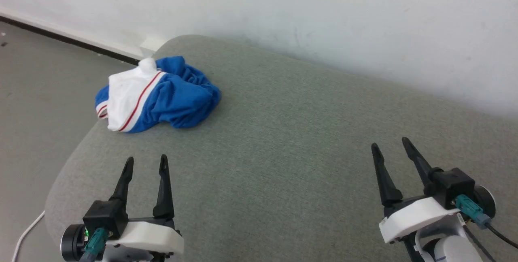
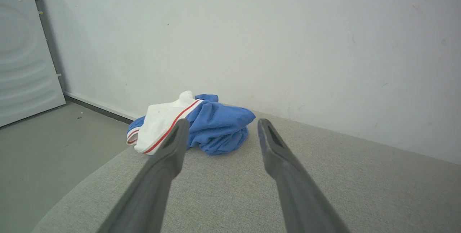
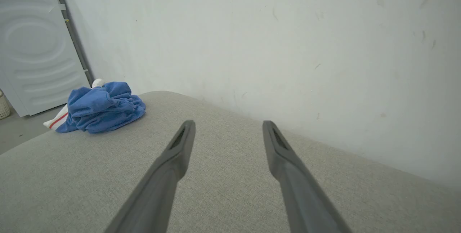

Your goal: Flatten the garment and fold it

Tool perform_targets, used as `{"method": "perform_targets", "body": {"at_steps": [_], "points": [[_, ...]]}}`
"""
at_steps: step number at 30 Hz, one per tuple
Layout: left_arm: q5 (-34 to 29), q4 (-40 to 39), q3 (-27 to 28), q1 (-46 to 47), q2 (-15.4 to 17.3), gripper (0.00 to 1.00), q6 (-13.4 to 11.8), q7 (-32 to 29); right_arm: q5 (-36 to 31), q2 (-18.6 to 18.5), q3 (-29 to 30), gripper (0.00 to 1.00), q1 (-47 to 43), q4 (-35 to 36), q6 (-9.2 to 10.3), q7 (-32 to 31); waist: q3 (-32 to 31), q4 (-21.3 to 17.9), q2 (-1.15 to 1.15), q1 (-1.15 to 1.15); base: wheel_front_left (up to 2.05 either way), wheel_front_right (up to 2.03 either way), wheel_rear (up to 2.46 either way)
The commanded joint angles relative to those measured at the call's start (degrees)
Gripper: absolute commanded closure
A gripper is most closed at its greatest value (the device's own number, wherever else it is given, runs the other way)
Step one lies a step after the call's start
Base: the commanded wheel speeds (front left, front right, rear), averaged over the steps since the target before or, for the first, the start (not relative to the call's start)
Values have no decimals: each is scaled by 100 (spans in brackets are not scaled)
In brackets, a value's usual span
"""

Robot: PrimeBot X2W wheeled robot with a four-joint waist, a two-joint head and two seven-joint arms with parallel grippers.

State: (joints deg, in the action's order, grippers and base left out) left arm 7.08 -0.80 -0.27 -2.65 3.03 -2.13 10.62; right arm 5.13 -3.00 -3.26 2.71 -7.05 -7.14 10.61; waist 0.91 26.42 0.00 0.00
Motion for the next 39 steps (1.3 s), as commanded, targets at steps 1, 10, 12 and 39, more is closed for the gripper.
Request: {"method": "perform_targets", "body": {"at_steps": [1,10,12,39], "points": [[44,-4,7,-94,-11,0,-14,50,63,9,-48,0,125,-44,-26,52,-58,205,0,0,0,0,0],[136,26,17,-156,-12,0,-24,158,149,10,-203,0,202,-152,-28,160,-81,528,0,0,0,0,0],[167,31,12,-157,-12,0,-27,182,146,10,-218,0,223,-167,-29,183,-71,582,0,0,0,0,0],[615,12,-103,-124,-15,0,-173,438,45,13,-278,0,441,-237,-35,439,180,1032,0,0,0,0,0]]}}
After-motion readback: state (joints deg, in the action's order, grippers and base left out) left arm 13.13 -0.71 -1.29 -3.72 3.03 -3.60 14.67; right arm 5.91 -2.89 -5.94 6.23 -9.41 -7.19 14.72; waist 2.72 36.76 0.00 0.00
